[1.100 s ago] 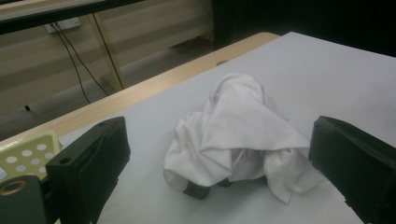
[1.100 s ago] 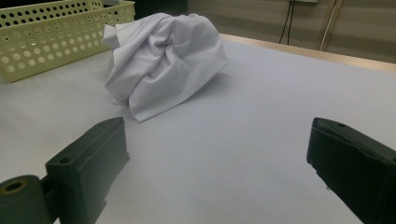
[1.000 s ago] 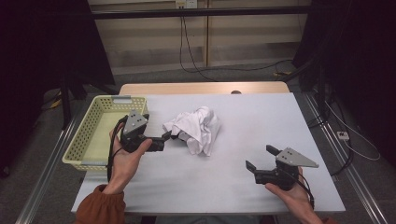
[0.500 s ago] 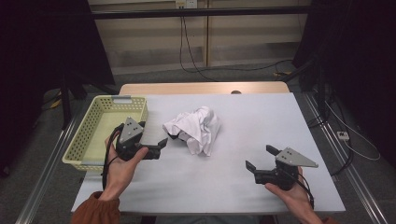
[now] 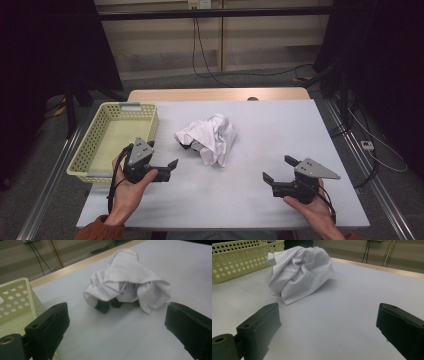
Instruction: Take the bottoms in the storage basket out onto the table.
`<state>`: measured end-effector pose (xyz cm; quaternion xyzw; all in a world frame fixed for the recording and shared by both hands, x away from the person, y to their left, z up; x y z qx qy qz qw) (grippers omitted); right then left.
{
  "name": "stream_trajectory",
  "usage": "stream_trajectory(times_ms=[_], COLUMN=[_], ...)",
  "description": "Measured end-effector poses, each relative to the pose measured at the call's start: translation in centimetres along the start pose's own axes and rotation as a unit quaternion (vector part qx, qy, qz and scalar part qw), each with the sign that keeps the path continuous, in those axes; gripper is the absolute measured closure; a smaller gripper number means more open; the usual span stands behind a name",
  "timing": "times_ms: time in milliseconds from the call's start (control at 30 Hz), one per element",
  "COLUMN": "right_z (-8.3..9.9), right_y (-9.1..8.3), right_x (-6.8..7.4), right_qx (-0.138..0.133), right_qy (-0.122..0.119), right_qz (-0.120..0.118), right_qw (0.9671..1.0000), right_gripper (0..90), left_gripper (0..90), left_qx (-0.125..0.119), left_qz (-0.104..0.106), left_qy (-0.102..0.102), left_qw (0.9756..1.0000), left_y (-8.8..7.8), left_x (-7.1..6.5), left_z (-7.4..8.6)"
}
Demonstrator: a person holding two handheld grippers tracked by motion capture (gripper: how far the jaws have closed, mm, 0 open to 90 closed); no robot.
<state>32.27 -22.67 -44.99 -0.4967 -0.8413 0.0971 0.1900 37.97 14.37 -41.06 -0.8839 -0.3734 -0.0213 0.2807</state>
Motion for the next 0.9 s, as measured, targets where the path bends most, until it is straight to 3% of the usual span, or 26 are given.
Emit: stream_trajectory(times_ms=[267,367,600,767,900], right_z=[0.0,0.0,0.1,0.1,0.1], right_y=[0.0,0.0,0.0,-0.1,-0.2], right_x=[0.0,0.0,0.1,-0.1,0.0], right_qx=[0.001,0.001,0.002,0.001,0.002], right_qy=[0.0,0.0,-0.002,0.001,-0.003], right_qz=[0.0,0.0,-0.001,-0.001,-0.001], right_qw=[1.0,1.0,1.0,1.0,1.0], right_gripper=[5.2,5.2,5.2,5.3,5.2], left_gripper=[5.6,5.6,5.5,5.3,5.1], left_qx=[0.005,0.003,-0.014,-0.024,-0.028], left_qz=[0.005,0.013,0.001,-0.021,-0.017], left_qy=[-0.008,-0.025,-0.025,-0.035,-0.051], left_qw=[0.9999,0.9996,0.9996,0.9989,0.9982], left_y=[-0.2,-0.2,-0.5,-0.9,-0.7], left_x=[-0.7,-0.9,-1.1,-0.8,-0.8], left_z=[1.4,1.9,2.8,3.1,3.1])
Point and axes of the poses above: each handheld gripper's, and its own axes: y roughly forward along the jaws, z roughly out of its underside, x roughly to its left, the point moved 6 cm from there along y, roughly forward along the jaws, and after that the axes turned 11 degrees about y, right-handed, at the moved point
